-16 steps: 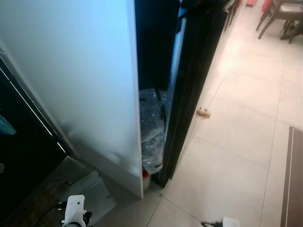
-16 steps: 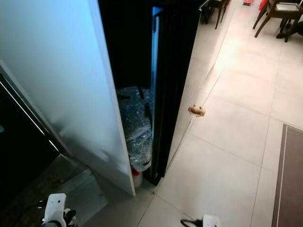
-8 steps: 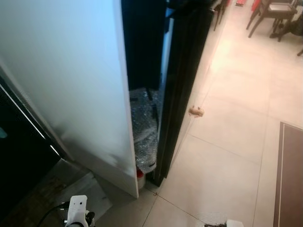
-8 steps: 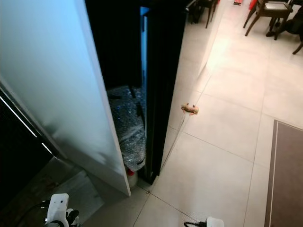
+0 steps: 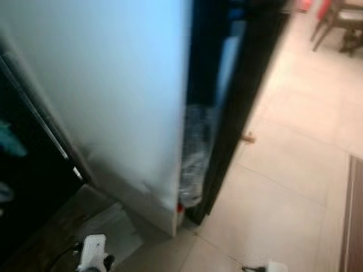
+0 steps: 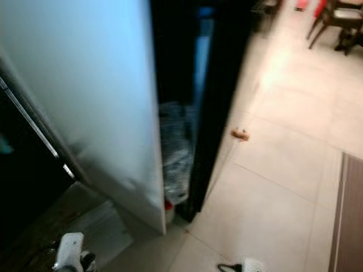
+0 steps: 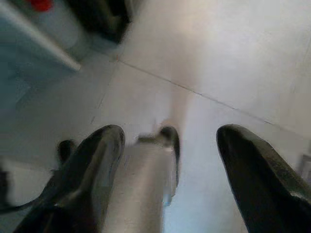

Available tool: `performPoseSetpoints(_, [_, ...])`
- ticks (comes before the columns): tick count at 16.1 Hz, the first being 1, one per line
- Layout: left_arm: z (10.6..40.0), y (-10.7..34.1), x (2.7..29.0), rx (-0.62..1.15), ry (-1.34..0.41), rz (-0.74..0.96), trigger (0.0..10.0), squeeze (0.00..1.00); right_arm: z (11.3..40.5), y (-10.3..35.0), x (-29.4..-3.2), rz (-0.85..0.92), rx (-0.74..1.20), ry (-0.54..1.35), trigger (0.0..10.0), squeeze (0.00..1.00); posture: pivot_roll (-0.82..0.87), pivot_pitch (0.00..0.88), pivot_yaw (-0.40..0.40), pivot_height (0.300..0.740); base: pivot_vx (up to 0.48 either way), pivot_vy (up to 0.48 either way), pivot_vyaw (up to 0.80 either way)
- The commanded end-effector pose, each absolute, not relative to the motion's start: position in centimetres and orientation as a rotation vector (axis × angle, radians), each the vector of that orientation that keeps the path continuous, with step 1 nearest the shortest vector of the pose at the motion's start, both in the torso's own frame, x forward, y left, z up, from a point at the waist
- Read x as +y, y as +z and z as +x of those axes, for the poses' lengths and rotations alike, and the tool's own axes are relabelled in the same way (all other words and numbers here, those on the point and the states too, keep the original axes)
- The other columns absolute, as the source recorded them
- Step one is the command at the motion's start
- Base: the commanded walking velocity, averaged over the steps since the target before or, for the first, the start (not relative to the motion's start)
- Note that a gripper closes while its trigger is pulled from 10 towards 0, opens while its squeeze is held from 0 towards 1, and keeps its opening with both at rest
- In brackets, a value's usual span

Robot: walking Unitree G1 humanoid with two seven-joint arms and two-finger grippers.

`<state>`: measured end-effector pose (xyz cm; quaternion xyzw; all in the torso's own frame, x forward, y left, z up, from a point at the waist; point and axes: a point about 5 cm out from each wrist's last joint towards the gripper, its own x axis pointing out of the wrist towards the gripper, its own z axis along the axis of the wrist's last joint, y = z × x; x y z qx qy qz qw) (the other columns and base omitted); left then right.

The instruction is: Restocking fridge

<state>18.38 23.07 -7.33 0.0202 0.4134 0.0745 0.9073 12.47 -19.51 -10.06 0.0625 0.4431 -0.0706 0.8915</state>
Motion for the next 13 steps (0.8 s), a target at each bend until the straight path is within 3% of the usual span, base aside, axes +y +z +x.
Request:
performPoseSetpoints(1, [18.6, -7.3, 22.7, 0.855, 0.133, 0.049, 10.0, 0.00, 11.5, -10.3, -20.0, 0.122, 0.945, -0.152, 10.0, 0.00, -0.09, 0.073, 0.018, 0.740, 0.000, 0.000, 0.00])
performPoseSetpoints(6, [18.6, -7.3, 22.7, 0.860, 0.115, 0.046, 10.0, 0.00, 12.2, -10.0, -20.6, 0.121, 0.935, -0.160, 10.0, 0.00, -0.09, 0.073, 0.018, 0.740, 0.000, 0.000, 0.00])
performPoseSetpoints(10, [18.7, -7.3, 22.5, 0.864, 0.106, 0.043, 10.0, 0.00, 12.6, -10.1, -19.2, 0.128, 0.935, -0.152, 10.0, 0.00, -0.09, 0.072, 0.019, 0.740, 0.000, 0.000, 0.00])
performPoseSetpoints(13, [18.8, -7.3, 22.3, 0.862, 0.101, 0.044, 10.0, 0.00, 11.8, -10.4, -18.9, 0.131, 0.949, -0.153, 10.0, 0.00, -0.09, 0.072, 0.018, 0.740, 0.000, 0.000, -0.59])
